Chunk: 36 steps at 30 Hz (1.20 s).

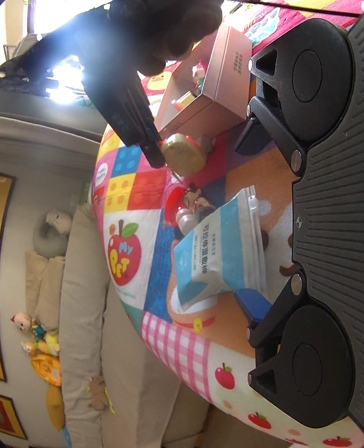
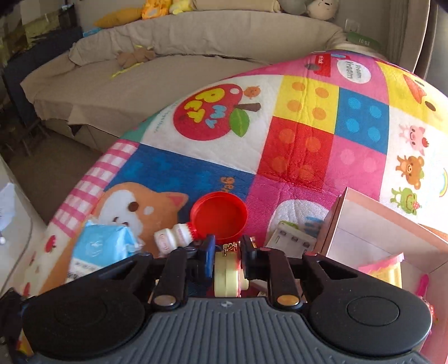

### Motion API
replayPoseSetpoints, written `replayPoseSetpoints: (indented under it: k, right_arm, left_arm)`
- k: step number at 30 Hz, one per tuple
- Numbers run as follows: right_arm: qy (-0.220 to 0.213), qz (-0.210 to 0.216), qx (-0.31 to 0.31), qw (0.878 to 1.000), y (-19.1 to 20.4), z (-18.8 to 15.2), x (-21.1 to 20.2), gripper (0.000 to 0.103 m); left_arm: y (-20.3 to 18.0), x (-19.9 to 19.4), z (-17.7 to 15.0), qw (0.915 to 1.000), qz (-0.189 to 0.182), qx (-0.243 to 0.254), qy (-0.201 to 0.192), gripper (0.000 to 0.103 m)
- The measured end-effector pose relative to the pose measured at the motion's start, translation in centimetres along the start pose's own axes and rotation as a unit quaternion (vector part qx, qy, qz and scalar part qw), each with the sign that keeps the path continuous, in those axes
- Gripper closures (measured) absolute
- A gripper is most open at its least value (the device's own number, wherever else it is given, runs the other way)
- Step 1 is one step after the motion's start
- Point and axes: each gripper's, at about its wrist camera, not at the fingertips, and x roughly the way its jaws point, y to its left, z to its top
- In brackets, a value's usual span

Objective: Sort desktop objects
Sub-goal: 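Grasp the yellow tape roll with the right tool and drop it in the box, then grasp the pink Hello Kitty toy with the right tool while the left grasps the wooden doll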

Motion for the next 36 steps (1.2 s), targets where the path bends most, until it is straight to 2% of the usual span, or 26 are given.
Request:
replayPoseSetpoints:
  k: [2, 7, 11, 13, 16, 19, 20, 21, 22, 24, 25, 26, 28, 31, 36]
  right_arm:
    - [-0.011, -0.004, -0.022, 1.000, 0.6, -0.6, -1.6, 0.084]
    - [-0.014, 0.006, -0.021, 1.000, 1.0, -2.5, -3.7, 0.084]
    - [-0.020, 0.035, -0.023, 0.999, 0.5, -5.8, -7.3, 0.084]
    - [-0.022, 0.036, -0.013, 0.999, -0.5, -7.7, -9.5, 0.084]
    - [-0.021, 0.011, 0.004, 1.000, -2.0, -10.4, -12.3, 0.084]
    - [-0.033, -0.079, -0.025, 0.996, -2.2, -13.2, -13.9, 0.084]
    - [-0.031, -0.081, -0.025, 0.996, -2.2, -13.8, -14.0, 0.083]
    - [-0.030, -0.053, -0.013, 0.998, -2.4, -14.6, -14.1, 0.083]
    - [-0.029, -0.021, 0.000, 0.999, -2.5, -15.1, -14.2, 0.079]
    - [-0.038, 0.025, 0.004, 0.999, -2.1, -16.1, -14.6, 0.065]
    - [-0.051, 0.028, -0.005, 0.998, -2.0, -16.5, -15.0, 0.050]
    - [-0.074, 0.018, -0.015, 0.997, -1.8, -17.0, -15.5, 0.038]
    - [-0.101, -0.005, -0.013, 0.995, -2.5, -17.6, -16.3, 0.030]
    - [-0.111, -0.041, 0.035, 0.992, -5.2, -18.2, -16.8, 0.021]
    - [-0.118, -0.103, 0.107, 0.982, -8.7, -20.8, -15.8, 0.006]
  left_arm:
    - [-0.3, 0.0, 0.0, 1.0000, 0.007, 0.007, 0.001, 0.000]
    - [-1.2, -0.8, -0.5, 0.9994, 0.023, 0.025, -0.012, 0.000]
    - [-1.4, -1.4, -0.8, 0.9992, 0.020, 0.031, -0.017, 0.000]
    - [-1.4, -1.3, -0.8, 0.9991, 0.022, 0.032, -0.014, 0.000]
    - [-1.7, -1.1, -0.8, 0.9989, 0.028, 0.037, -0.011, 0.000]
    - [-2.3, -1.0, -0.8, 0.9981, 0.035, 0.050, -0.008, 0.000]
    - [-2.5, -1.0, -0.9, 0.9978, 0.037, 0.055, -0.007, 0.000]
    - [-2.7, -1.0, -0.9, 0.9975, 0.040, 0.058, -0.006, 0.000]
    - [-2.8, -1.0, -1.0, 0.9971, 0.044, 0.062, -0.005, 0.000]
    - [-3.0, -1.1, -1.1, 0.9969, 0.046, 0.064, 0.000, 0.000]
    - [-3.0, -1.2, -1.2, 0.9968, 0.045, 0.066, 0.004, 0.000]
    - [-3.2, -1.3, -1.3, 0.9965, 0.045, 0.070, 0.007, 0.000]
    - [-3.5, -1.3, -1.5, 0.9957, 0.047, 0.079, 0.009, 0.000]
    - [-4.2, -1.2, -1.4, 0.9941, 0.053, 0.094, 0.009, 0.000]
    - [-6.3, -0.7, 0.6, 0.9929, 0.015, 0.118, -0.007, 0.000]
